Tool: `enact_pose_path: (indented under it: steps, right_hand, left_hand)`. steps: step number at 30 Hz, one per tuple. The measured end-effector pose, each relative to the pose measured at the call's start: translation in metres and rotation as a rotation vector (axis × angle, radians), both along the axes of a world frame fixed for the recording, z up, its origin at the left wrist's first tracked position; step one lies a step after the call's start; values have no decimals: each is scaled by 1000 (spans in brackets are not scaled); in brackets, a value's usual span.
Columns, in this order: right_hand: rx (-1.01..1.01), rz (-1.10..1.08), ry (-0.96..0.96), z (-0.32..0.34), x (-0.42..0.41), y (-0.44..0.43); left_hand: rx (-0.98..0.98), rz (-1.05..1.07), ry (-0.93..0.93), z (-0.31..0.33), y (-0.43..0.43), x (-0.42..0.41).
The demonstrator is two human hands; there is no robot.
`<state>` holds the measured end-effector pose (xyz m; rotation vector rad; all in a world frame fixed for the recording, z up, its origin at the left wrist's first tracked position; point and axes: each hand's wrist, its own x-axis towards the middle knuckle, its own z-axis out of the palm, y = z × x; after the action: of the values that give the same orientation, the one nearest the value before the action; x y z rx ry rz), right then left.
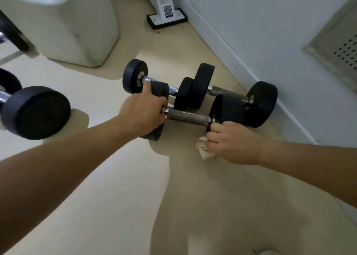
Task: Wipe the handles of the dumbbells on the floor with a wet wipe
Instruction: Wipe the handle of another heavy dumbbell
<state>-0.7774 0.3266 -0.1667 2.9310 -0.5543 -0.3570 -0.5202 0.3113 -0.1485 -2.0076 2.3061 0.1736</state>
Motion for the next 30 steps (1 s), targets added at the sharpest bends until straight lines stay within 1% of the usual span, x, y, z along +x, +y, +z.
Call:
enact_pose_path:
  steps: [3,6,7,9,13,14,16,18,20,22,24,26,27,28,30]
  right_hand:
    - [45,-8,14,4,-9,8]
    - [72,5,13,1,-12,25]
    - [85,8,-4,-2,-11,32]
    - [118,-46,-97,-6,-5,46]
    - [116,-268,-358,-7,38,42]
    - [122,-338,-407,-9,52,34]
    - [177,-560,-507,-18,79,24]
    - [239,-757,-546,-34,98,26]
    - [222,-818,-581,-51,108,38]
    - [185,-865,-657,-59,116,50]
    - [164,-860,-736,-60,125,58]
    - [168,-854,-709,-57,125,67]
    - [127,-874,-685,-56,117,66]
    - [83,-934,-653,-56,108,62]
    - [72,-1133,-595,-53,90,53]
  left_hand:
    - [52,-4,-14,6,29,-1]
    - [152,-61,-121,14,68,-4]
    - [174,-101,-170,17,79,-5]
    - [154,-174,-208,22,90,-3]
    - [-16,-309,-163,13,74,13]
    - [16,-310,-162,7,68,16]
    - [131,-301,-141,-1,65,18]
    - [145,-323,-137,-6,71,18]
    - [135,-329,-135,-9,79,19]
    - [133,-319,-116,-13,78,21]
    - [116,-333,-92,-12,74,22]
    - [120,-324,-63,-11,69,21]
    - [138,-313,-50,-10,65,21]
    - [158,-304,-37,-7,63,21]
    - [191,-294,-15,-3,57,21]
